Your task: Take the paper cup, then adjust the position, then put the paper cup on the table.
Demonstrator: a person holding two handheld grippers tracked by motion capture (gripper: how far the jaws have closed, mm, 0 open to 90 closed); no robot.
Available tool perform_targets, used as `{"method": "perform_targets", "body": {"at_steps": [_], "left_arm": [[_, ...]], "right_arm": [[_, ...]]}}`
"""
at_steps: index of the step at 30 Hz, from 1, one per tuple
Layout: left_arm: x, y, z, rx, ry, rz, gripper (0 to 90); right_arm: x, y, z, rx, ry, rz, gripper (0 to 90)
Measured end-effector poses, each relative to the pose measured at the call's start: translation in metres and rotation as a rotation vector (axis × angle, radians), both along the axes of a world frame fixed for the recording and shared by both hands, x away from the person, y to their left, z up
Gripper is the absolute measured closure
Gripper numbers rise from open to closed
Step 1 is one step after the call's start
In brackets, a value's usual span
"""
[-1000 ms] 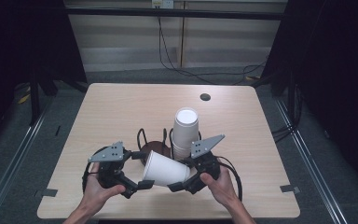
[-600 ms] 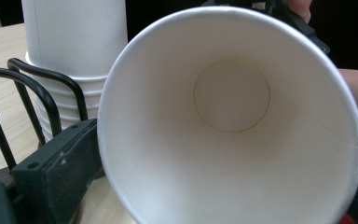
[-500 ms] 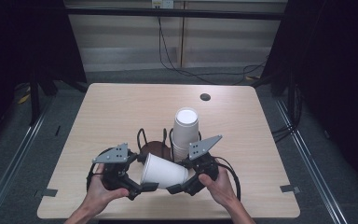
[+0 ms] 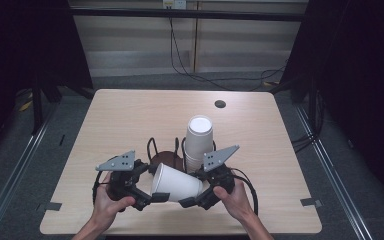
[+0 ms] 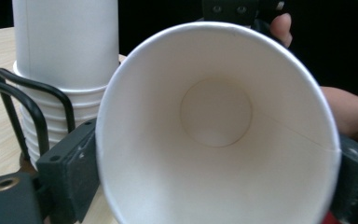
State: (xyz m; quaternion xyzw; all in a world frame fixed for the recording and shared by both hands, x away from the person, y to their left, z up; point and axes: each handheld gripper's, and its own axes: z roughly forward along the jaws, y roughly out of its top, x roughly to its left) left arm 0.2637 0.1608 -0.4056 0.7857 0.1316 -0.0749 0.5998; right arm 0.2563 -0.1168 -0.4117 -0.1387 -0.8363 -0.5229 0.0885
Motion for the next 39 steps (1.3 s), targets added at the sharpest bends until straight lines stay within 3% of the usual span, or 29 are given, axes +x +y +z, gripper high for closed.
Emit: {"method": "perform_targets", "body": {"at_steps": [12,19,28,33,36,39], "left_arm": [[0.002,0.008,0.003,0.011,0.006,0.028,12.1],[0.003,0.013,0.005,0.044,0.014,0.045,12.0],[0.008,0.023,0.005,0.119,0.018,0.109,11.8],[0.010,0.027,0.006,0.136,0.029,0.119,11.9],[0.009,0.031,0.008,0.124,0.041,0.135,11.7],[0.008,0.033,0.011,0.156,0.031,0.160,11.7]], "right_arm": [[0.001,-0.003,-0.005,-0.007,-0.002,-0.056,15.0],[0.000,-0.008,-0.005,-0.011,-0.006,-0.094,14.7],[0.002,-0.020,0.000,-0.007,-0.028,-0.172,14.9],[0.002,-0.027,0.005,0.004,-0.066,-0.237,14.9],[0.001,-0.031,0.006,0.012,-0.073,-0.269,14.9],[0.001,-0.034,0.005,0.013,-0.081,-0.296,14.9]]}}
